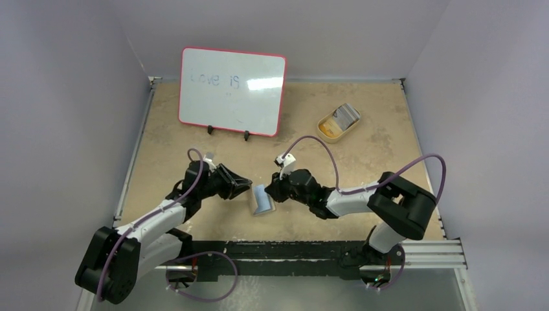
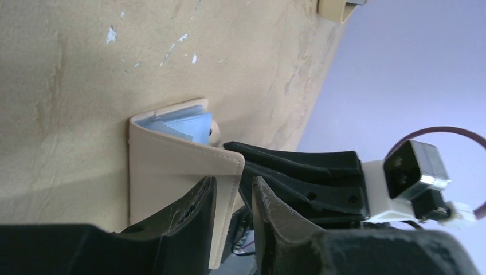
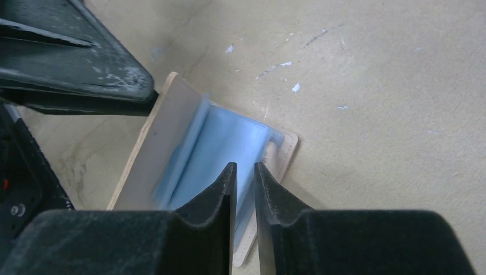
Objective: Put the credit cards into the card holder
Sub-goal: Close the card holder at the center of the board.
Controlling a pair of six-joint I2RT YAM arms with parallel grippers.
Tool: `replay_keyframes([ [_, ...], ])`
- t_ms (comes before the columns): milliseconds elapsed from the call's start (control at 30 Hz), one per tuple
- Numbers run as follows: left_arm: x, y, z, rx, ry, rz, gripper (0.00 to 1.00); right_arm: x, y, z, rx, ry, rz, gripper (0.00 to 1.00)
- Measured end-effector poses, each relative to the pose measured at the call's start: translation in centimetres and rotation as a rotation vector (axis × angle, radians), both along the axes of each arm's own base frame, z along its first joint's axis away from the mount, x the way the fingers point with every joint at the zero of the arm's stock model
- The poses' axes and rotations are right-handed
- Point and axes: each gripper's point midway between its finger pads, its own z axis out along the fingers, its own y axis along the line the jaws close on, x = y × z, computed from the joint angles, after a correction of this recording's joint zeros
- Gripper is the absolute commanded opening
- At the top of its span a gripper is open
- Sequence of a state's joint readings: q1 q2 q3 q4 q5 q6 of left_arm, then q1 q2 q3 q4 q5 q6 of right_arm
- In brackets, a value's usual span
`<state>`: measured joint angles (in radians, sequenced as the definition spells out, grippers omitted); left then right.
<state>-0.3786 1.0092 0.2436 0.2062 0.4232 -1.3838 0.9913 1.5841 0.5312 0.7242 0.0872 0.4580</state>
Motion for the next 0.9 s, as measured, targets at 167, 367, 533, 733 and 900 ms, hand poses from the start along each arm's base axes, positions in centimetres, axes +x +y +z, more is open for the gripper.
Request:
replay_keyframes([
  [167,0.1,0.4,-1.2,0.094,0.008,-0.017,0.28,0.5,0.0,0.7,0.040,-0.024,0.053,0.13],
  [367,0.5,1.0,-2.3,0.191,0.010,-0.036,0.27,0.2,0.5,0.9,0.057,-0.037,0.121,0.19],
  [533,0.8,1.4,-2.8,0.247,0.011,-0.052,0.26,0.4,0.1,-0.3,-0.006,0.023,0.119,0.31],
  [733,1.0,1.7,-2.8,0.286,0.000,-0.058,0.29,2.0,0.8,1.2,-0.050,0.133,0.047,0.37],
  [900,1.1,1.6,-3.0,0.289,0.006,-0.065,0.29,2.0,0.8,1.4,-0.086,0.152,0.049,0.42],
])
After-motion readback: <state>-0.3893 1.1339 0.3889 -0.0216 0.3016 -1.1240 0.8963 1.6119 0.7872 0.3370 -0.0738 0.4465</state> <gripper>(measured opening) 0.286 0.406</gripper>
